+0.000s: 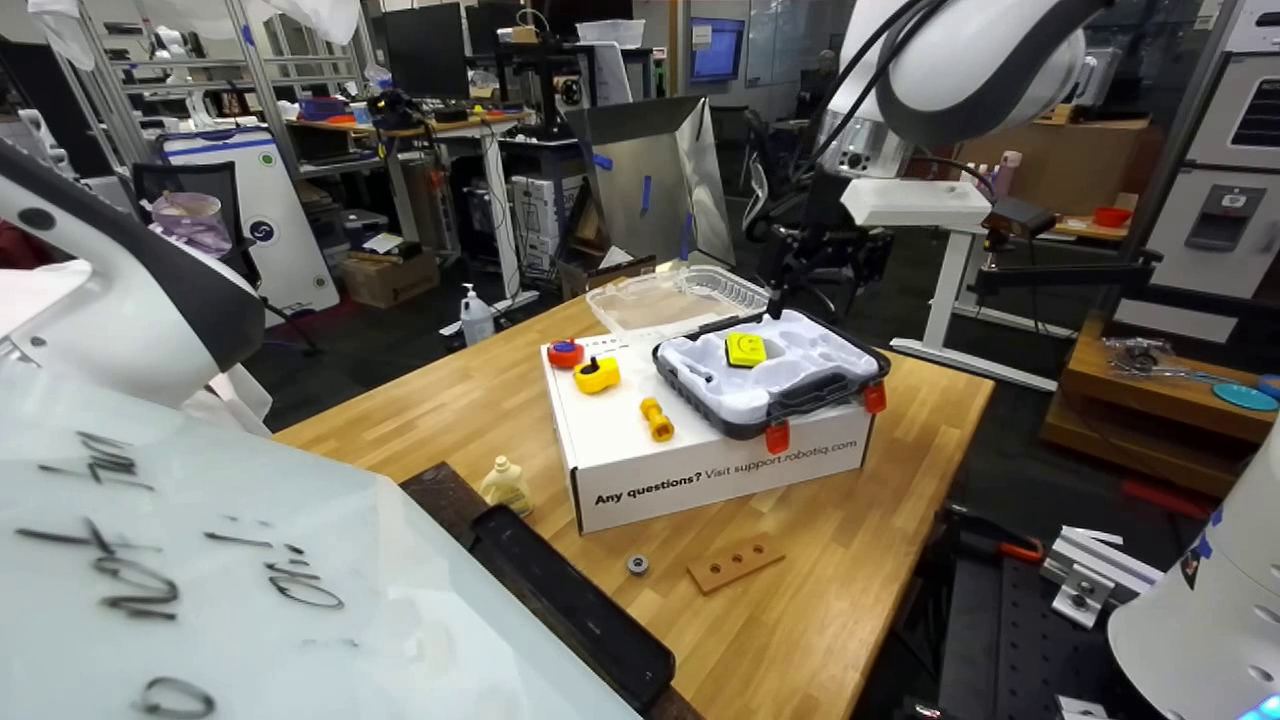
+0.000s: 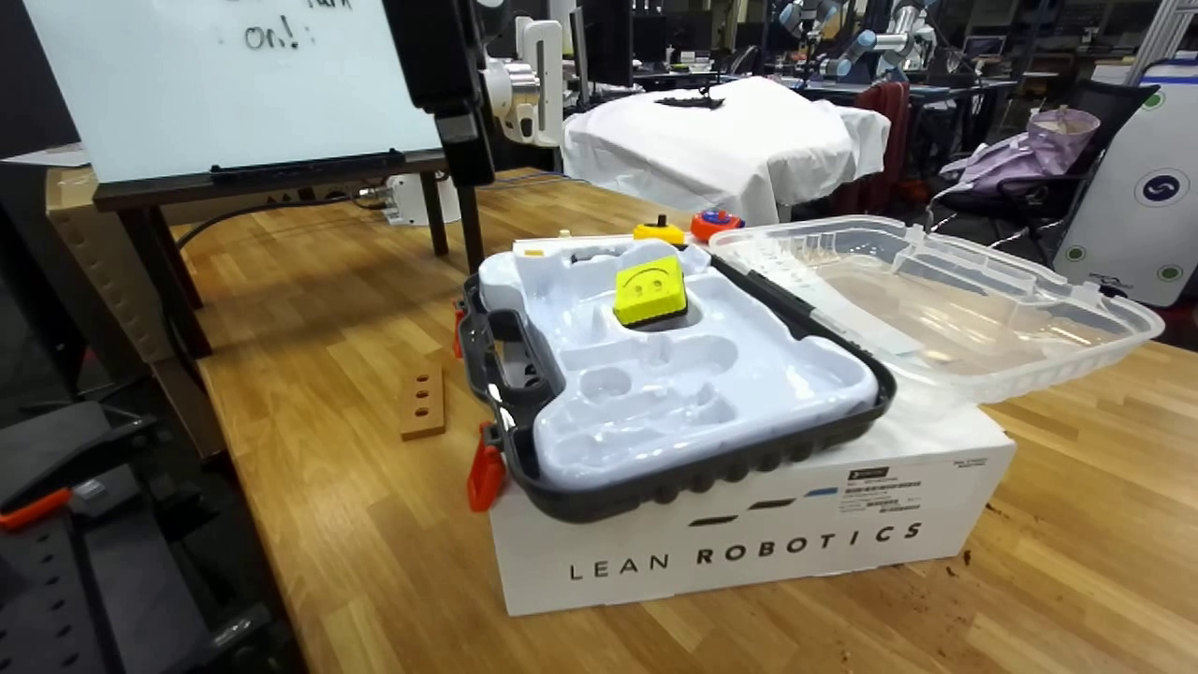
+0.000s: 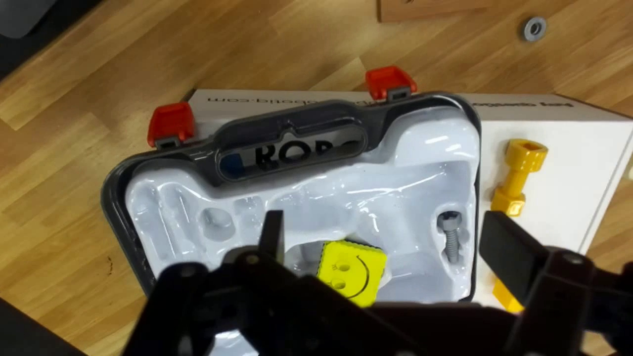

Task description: Place the yellow and black block in the toolbox

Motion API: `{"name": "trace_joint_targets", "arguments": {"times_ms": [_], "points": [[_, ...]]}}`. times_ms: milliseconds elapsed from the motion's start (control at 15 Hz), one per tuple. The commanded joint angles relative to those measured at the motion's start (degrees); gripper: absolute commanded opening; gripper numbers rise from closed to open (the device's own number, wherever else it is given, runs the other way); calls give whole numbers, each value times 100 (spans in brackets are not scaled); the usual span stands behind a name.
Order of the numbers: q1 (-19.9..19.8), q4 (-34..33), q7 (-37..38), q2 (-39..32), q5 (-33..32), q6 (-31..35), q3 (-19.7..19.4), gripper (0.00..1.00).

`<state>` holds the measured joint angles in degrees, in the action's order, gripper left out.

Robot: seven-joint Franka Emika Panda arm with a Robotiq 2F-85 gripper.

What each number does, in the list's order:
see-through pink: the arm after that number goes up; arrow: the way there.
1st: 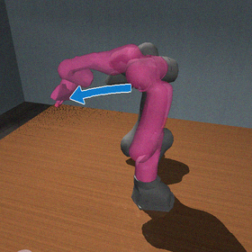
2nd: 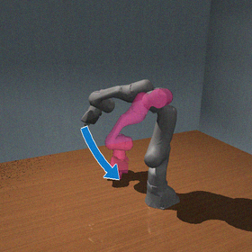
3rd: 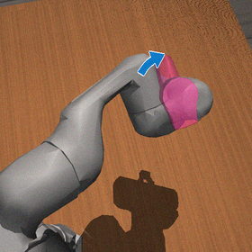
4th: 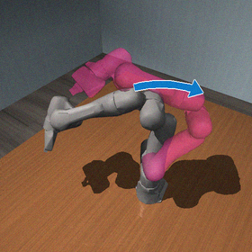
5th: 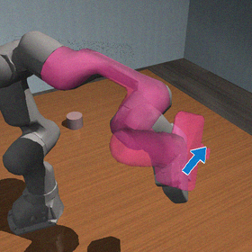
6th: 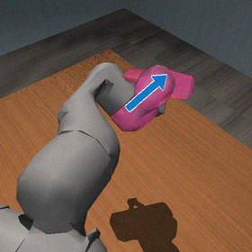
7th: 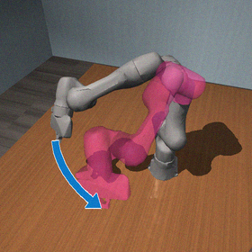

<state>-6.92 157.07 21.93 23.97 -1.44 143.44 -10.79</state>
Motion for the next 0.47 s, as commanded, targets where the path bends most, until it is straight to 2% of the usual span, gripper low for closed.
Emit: {"name": "trace_joint_targets", "arguments": {"times_ms": [0,400], "points": [[-239,94,-237,131,226,-15,236,100],[-237,155,-282,225,246,-16,237,100]]}}
